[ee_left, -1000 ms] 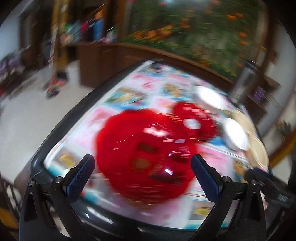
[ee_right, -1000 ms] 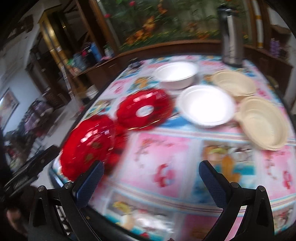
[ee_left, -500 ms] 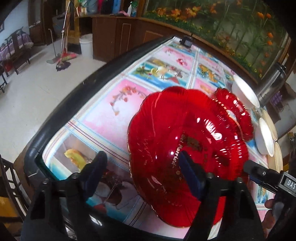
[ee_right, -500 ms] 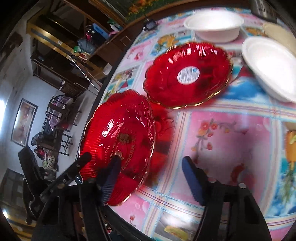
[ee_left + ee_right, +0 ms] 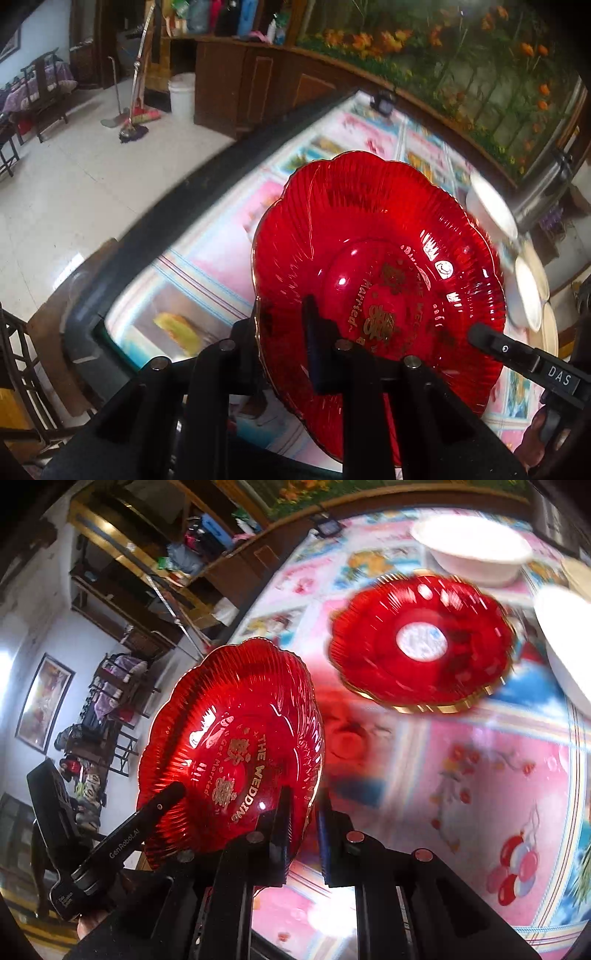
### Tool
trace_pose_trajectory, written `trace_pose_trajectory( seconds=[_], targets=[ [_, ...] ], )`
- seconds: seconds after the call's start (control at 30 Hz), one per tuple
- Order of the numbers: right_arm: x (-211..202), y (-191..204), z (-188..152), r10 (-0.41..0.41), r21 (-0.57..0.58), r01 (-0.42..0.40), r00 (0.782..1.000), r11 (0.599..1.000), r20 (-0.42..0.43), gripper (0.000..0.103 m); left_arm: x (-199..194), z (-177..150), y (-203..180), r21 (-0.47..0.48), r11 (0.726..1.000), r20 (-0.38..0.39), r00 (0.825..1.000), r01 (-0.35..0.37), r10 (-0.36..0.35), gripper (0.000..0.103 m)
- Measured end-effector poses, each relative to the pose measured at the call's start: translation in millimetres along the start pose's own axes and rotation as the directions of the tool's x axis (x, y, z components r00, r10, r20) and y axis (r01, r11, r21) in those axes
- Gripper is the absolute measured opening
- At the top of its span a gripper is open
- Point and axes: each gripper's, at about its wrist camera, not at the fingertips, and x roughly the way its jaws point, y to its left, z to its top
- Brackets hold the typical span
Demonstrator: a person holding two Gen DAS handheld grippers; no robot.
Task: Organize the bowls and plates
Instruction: 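Grasp the large red scalloped plate rim with the left tool and lift, then carry the red plate to the stickered red plate and grip both with left tool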
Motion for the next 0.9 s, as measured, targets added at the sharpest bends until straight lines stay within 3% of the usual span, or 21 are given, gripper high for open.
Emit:
trace_pose_trajectory(
  seconds=[0.23,0.6,0.73,0.8,0.87,0.9],
  targets=[
    [-5,25,0,0.02,-0.059,-0.019,1.0,0.998,0.017,0.011,-1,-3,15,-0.016,1.0,0.008,1.0,-0.017,0.017,0.016],
    [20,10,-7,-0.009,-0.046,0.008,1.0,0.999,-0.022,0.014,27,-18,16,-0.002,0.999,-0.042,0.998,-0.035,0.035,0.017],
    [26,4,-7,-0.006,-0.046,0.005,1.0,0.999,-0.023,0.017,26,-19,12,0.018,0.998,-0.015,0.998,-0.058,0.059,0.017],
    [23,6,-8,-0.006,-0.06,0.005,1.0,0.998,-0.017,0.021,23,-19,13,0.004,0.999,-0.025,0.999,-0.036,0.036,0.019],
    [16,6,-9,0.018,-0.068,-0.019,1.0,0.997,-0.005,0.042,20,-16,18,-0.014,1.0,-0.045,0.999,-0.019,0.018,0.024],
    [12,4,-10,0.03,-0.064,-0.029,1.0,0.998,0.003,0.049,16,-15,21,-0.027,0.999,-0.043,0.999,-0.021,0.019,0.034]
  ],
)
